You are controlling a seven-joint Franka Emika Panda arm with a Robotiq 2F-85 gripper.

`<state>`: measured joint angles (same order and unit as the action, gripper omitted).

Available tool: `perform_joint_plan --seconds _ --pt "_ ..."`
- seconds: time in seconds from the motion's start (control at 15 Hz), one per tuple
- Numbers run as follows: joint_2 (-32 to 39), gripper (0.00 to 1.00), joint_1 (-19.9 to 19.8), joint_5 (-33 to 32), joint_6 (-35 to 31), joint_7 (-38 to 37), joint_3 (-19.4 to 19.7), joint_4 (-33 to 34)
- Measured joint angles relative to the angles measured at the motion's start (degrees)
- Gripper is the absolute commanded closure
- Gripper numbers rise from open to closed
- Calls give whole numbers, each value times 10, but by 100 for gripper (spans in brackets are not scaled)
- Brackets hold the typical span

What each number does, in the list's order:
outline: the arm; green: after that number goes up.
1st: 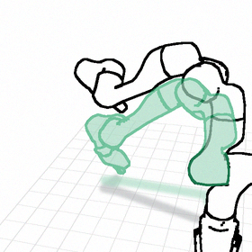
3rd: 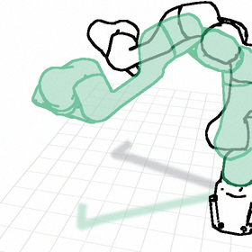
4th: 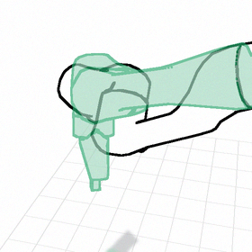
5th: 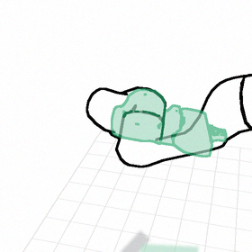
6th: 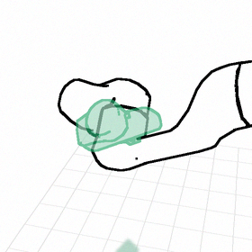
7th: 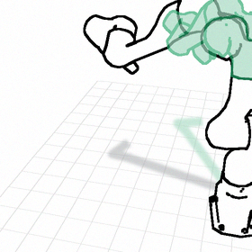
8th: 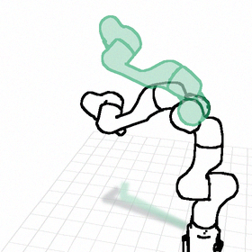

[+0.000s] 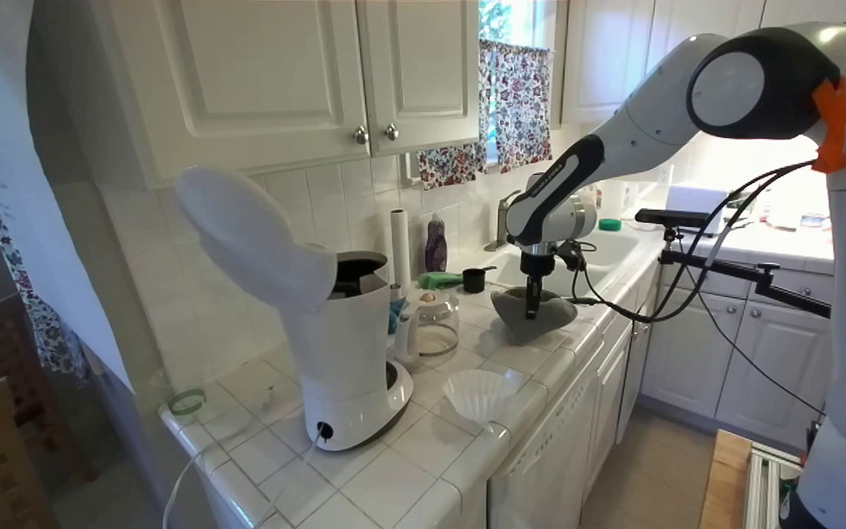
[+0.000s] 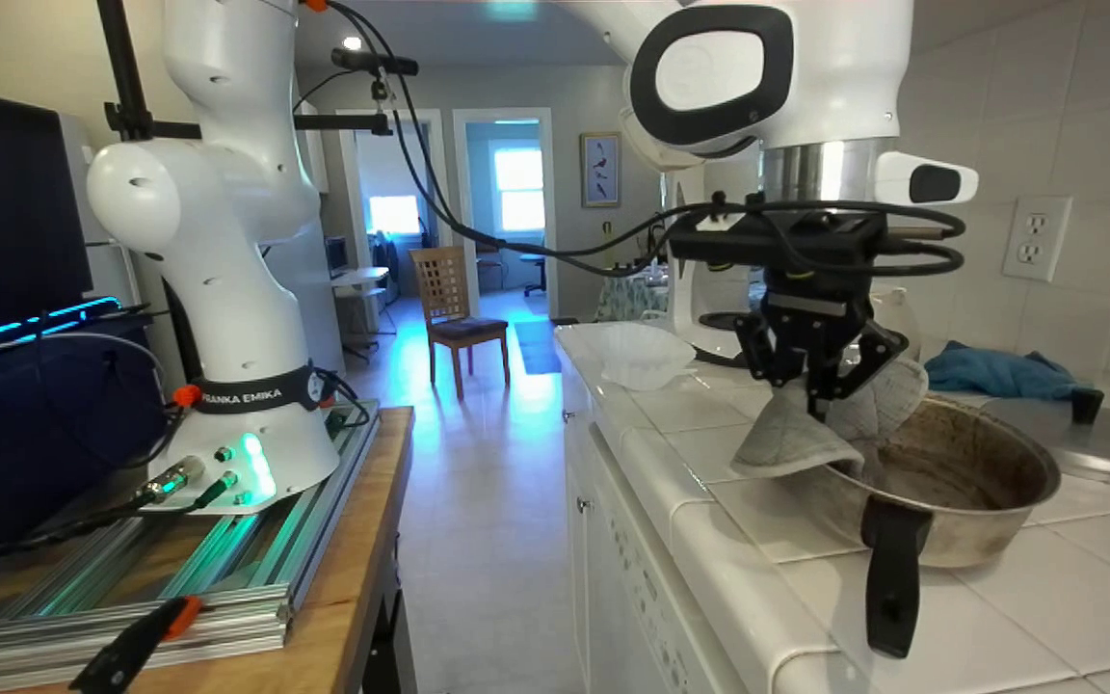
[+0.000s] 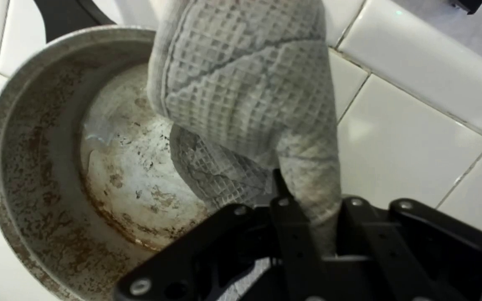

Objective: Pick up the cloth and use it to pick up the pot on the counter

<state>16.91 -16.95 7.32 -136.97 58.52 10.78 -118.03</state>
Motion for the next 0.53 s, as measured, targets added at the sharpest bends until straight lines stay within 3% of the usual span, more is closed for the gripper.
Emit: perform_joint_plan --seconds 0.47,0.53 --pt "41 96 -3 -24 0 -44 0 42" --pt "45 84 -3 -28 0 -50 0 48"
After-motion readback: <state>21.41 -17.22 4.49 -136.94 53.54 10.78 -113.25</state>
